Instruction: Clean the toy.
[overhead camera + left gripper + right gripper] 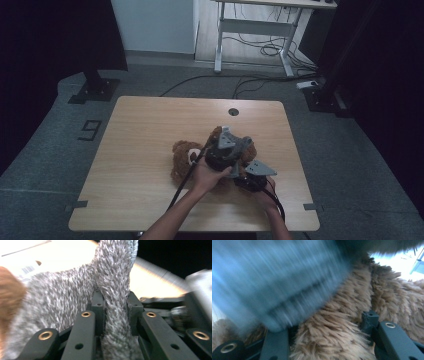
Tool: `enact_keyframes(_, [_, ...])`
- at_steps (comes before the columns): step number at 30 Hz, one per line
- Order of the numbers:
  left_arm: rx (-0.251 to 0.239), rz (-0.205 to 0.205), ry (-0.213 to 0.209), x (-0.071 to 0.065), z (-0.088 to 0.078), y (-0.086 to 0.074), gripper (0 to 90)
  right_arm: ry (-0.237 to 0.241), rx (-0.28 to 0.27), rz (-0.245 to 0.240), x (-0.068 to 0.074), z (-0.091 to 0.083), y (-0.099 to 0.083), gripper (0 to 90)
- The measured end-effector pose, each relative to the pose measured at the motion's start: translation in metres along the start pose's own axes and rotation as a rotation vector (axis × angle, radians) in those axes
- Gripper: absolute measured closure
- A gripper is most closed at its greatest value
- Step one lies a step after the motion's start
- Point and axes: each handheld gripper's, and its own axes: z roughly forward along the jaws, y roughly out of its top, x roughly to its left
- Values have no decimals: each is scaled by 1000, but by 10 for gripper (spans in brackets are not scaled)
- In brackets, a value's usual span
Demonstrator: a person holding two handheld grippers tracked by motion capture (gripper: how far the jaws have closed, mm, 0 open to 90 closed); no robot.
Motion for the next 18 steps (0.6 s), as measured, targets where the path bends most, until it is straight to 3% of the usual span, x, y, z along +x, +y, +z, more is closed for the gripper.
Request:
enact_keyframes(4, [-2,-28,-2,4,8,-6,751,-5,14,17,-2,0,-4,483])
enact_keyframes(9, [-8,-17,15,11,0,-11,773,-11,16,11,0,2,-4,484])
enact_keyframes(12, [-8,33,74,13,-7,-11,773,-13,16,22,1,2,-4,485])
enact_keyframes(14, [-6,43,108,18,-12,-11,772,-14,14,29,0,2,-4,485])
enact_keyframes(17, [11,23,157,33,-18,-13,772,-10,12,34,-1,1,-5,485])
enact_keyframes(18, [23,-3,158,42,-20,-16,772,-10,13,34,-1,1,-5,485])
